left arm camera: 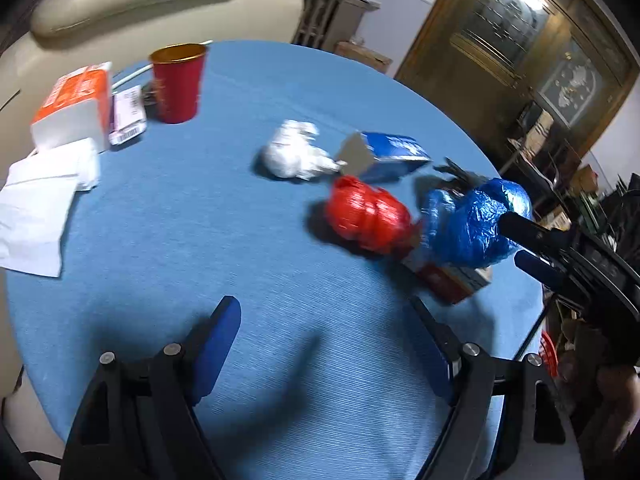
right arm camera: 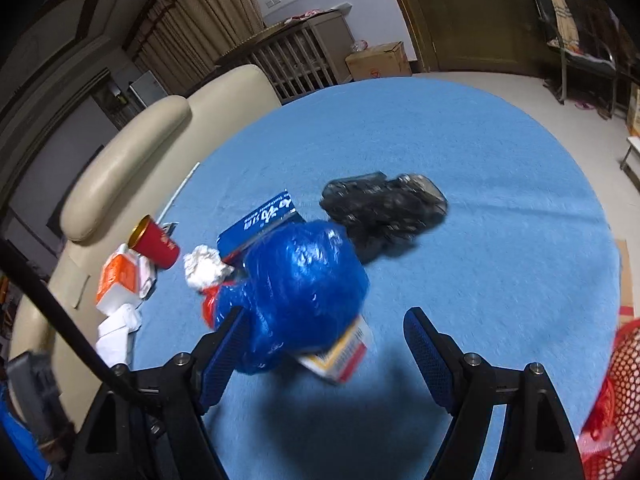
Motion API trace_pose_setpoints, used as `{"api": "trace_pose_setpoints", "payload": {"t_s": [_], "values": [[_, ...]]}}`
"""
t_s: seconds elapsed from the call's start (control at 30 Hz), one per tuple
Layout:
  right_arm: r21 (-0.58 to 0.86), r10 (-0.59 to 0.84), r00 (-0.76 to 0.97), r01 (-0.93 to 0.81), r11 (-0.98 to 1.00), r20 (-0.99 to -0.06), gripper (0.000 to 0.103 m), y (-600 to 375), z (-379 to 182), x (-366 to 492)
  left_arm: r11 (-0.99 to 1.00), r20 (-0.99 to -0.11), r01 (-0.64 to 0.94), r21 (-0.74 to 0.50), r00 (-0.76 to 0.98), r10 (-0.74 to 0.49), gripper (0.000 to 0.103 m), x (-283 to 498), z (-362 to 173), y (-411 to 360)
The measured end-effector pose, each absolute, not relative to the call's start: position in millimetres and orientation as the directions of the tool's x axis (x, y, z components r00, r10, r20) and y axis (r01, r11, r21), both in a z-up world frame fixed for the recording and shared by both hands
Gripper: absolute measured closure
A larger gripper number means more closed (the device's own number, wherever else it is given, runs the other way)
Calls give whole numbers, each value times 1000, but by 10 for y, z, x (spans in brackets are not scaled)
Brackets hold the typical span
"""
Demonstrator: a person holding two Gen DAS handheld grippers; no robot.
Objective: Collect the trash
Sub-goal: 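Move both tools back over the table toward the blue bag, then grasp the white-red paper box with the right tool and lift it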
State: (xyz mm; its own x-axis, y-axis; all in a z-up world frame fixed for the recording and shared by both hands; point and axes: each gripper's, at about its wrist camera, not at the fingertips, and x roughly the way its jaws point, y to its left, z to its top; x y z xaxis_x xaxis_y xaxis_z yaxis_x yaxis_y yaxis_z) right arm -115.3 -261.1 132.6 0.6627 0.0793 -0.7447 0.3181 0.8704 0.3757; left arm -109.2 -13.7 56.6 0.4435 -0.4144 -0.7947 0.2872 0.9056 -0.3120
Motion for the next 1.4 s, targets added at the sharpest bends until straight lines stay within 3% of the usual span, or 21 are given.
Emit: {"api": "trace_pose_setpoints", "payload": {"t_s": [0.23,0.27,0.3,0.4,0.5,0.8,0.87,0.9,0.93,0.97,1.17,1.4], "values": [[352,87,637,301,886,-766,23,-2561,1252,-867,909,-800,262,-325,436,-412,20,-979,549,-69],[353,86,647,296,888,-758,29,-2558,1255,-866,908,-801,264,-324,434,-412,20,-979,546,-76],[353,89,654,283,892,-751,48,-2553,1264,-869,908,-802,267,-322,434,-412,20,-973,534,-92],[345,89,669,260,902,-738,62,-2537,1328,-863,908,-804,269,-319,431,-410,20,-970,527,-119],[367,102,688,249,896,-718,69,-2564,1407,-908,909,-804,271,-315,433,-408,20,-970,539,-143],[426,88,746,276,862,-661,71,-2874,1650,-1445,909,-804,304,-286,439,-400,20,-1062,597,-294],[431,64,731,328,840,-680,68,-3009,1609,-1567,907,-806,312,-282,435,-401,20,-1096,591,-351],[438,64,716,350,828,-695,57,-3079,1568,-1608,906,-808,317,-282,431,-402,20,-1113,587,-382],[453,72,698,378,808,-712,22,-3157,1505,-1638,904,-808,323,-281,428,-404,20,-1127,587,-408],[463,75,692,394,794,-718,10,-3196,1475,-1655,900,-808,337,-276,425,-407,20,-1156,594,-453],[461,113,708,322,827,-697,7,-3065,1472,-1670,900,-808,355,-254,433,-399,20,-1210,634,-505],[269,151,645,87,959,-749,7,-2468,1292,-1228,924,-814,289,-249,455,-361,20,-1150,620,-250]]}}
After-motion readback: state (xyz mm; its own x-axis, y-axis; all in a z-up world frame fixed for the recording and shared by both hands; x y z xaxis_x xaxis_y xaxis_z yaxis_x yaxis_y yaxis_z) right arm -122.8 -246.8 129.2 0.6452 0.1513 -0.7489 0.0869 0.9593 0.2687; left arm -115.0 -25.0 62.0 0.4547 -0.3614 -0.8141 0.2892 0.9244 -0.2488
